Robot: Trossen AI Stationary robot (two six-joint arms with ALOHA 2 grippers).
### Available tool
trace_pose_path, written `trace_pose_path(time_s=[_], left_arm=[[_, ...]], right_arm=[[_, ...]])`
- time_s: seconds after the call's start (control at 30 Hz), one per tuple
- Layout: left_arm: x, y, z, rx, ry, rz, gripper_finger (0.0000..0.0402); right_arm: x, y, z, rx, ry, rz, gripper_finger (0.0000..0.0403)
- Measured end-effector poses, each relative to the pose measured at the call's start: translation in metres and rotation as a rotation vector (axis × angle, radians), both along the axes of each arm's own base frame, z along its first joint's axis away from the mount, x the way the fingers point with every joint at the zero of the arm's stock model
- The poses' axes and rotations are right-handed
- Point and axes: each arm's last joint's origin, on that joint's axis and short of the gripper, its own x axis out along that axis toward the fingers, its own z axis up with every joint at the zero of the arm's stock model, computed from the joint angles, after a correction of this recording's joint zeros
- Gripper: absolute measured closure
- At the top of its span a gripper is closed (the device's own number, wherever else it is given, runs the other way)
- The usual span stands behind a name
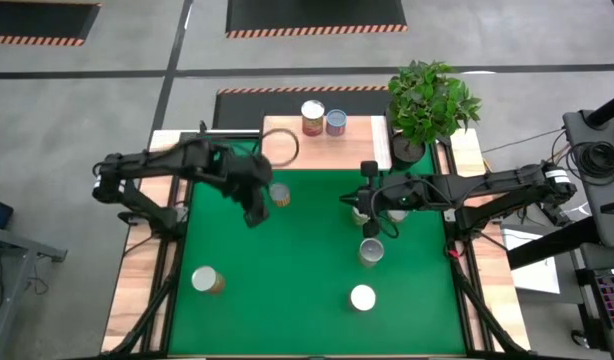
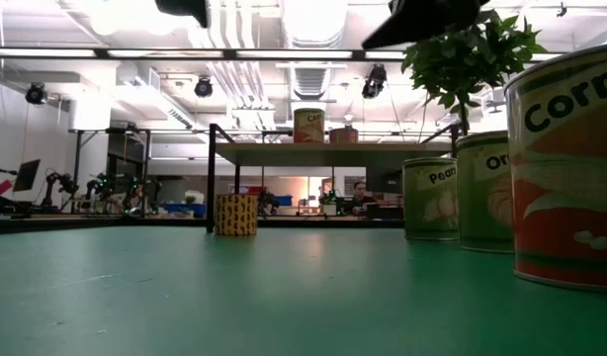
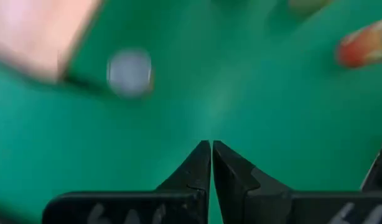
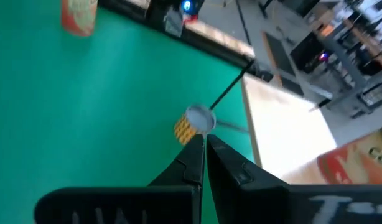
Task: Pick and place cans onto a shelf
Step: Put the canned green beans on the shelf
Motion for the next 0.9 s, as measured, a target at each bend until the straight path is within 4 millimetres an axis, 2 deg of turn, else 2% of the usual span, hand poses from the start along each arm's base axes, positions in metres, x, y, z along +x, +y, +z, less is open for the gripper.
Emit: trace_pose_path(time_s=[0.23,0.43,0.53,0.7,0.9], left_arm=[[-0.017,-0.041,-0.050,-0.031,0.204,0.211,0.0402],[-0.049,-0.085,-0.083,-0.198,0.263,0.425,0.0400],[-0.061,-0.107,-0.093,-0.286,0.223,0.527,0.0384],[-0.080,-0.133,-0.104,-0.315,0.243,0.620,0.0326],[-0.089,-0.145,-0.113,-0.299,0.265,0.697,0.0205]], right_arm=[[0.000,0.000,-0.001,-0.003,0.002,0.003,0.0394],[0.000,0.000,-0.001,-0.007,0.003,0.005,0.0394],[0.000,0.000,-0.001,-0.014,-0.001,0.009,0.0394],[0.001,0.000,0.002,-0.016,-0.027,0.023,0.0394],[0.002,0.002,0.002,-0.020,-0.030,0.067,0.0394]])
